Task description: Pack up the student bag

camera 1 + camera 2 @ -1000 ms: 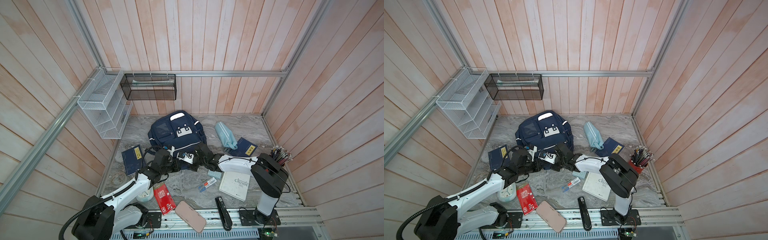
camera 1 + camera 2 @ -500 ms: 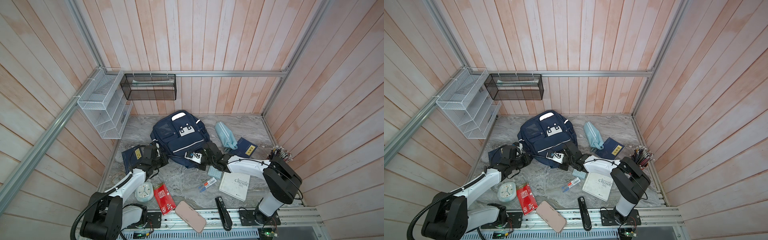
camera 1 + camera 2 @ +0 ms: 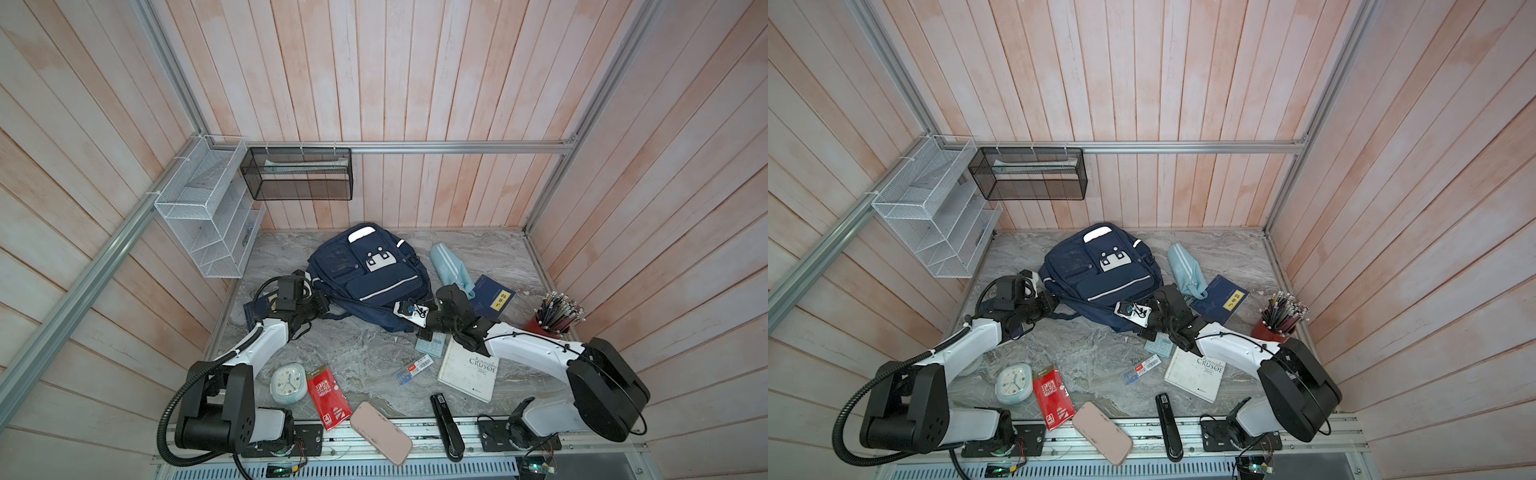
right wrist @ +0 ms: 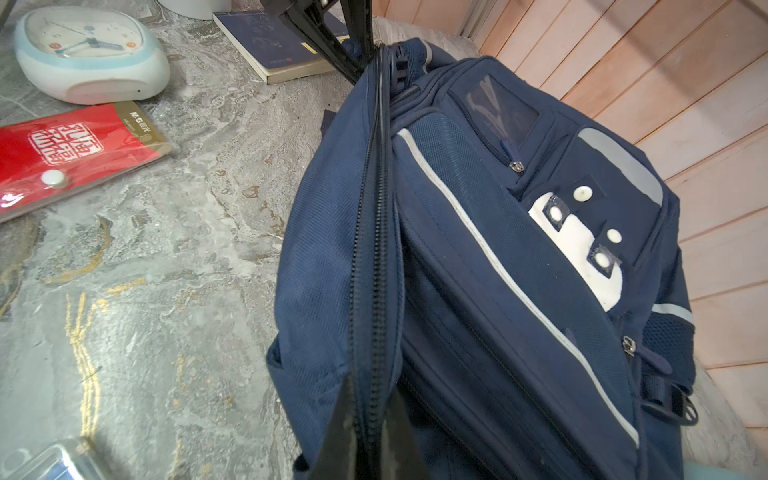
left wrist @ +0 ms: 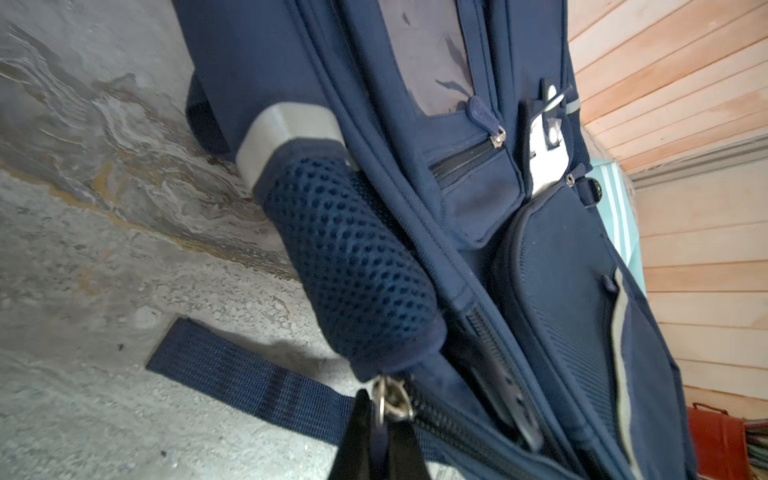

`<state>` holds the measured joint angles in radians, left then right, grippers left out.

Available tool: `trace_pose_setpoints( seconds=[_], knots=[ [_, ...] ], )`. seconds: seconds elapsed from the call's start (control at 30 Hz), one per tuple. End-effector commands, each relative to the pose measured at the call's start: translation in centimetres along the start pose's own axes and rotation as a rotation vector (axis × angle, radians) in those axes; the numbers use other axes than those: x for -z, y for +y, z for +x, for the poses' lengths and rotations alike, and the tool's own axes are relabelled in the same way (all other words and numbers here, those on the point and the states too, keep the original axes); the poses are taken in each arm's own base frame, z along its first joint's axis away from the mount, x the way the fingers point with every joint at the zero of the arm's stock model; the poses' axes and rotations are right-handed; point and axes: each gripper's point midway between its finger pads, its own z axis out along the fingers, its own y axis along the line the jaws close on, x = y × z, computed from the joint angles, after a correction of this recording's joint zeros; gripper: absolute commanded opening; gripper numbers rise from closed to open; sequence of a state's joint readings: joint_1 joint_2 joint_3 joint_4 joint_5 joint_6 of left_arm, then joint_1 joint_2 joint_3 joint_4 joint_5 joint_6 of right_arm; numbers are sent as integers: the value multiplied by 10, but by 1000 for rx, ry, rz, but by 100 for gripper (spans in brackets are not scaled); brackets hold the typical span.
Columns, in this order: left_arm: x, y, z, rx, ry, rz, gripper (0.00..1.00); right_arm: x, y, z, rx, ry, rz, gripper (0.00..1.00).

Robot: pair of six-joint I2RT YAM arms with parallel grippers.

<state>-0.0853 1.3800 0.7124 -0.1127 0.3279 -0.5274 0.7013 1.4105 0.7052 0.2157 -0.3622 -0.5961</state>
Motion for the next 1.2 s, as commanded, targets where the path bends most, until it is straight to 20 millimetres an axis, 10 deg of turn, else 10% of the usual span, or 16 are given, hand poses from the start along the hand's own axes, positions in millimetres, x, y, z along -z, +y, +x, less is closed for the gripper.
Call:
trace_pose_setpoints(
  seconds=[0.0, 0.2, 0.5, 0.7, 0.83, 1.0, 1.17],
  knots=[
    [10, 44, -61, 35, -219, -175, 0, 13, -11, 22, -8, 74, 56, 0],
    [11, 57, -73, 77, -226, -171, 1, 14, -14, 23, -22, 84, 57, 0],
    [14, 26, -64, 69, -210, -56, 33, -13, -7, 14, -66, 79, -17, 0],
    [33, -6, -48, 45, -201, 1, 55, -46, -13, 5, -114, 156, 19, 41],
    [46, -39, -32, -1, -195, 44, 66, -43, -30, -7, -247, 163, 162, 98],
    [51, -112, 3, -104, -145, 142, 87, 11, -77, 1, -584, 153, 547, 98],
    [47, -187, 53, -236, -66, 297, 86, 53, -74, 28, -925, 96, 460, 98]
  ],
)
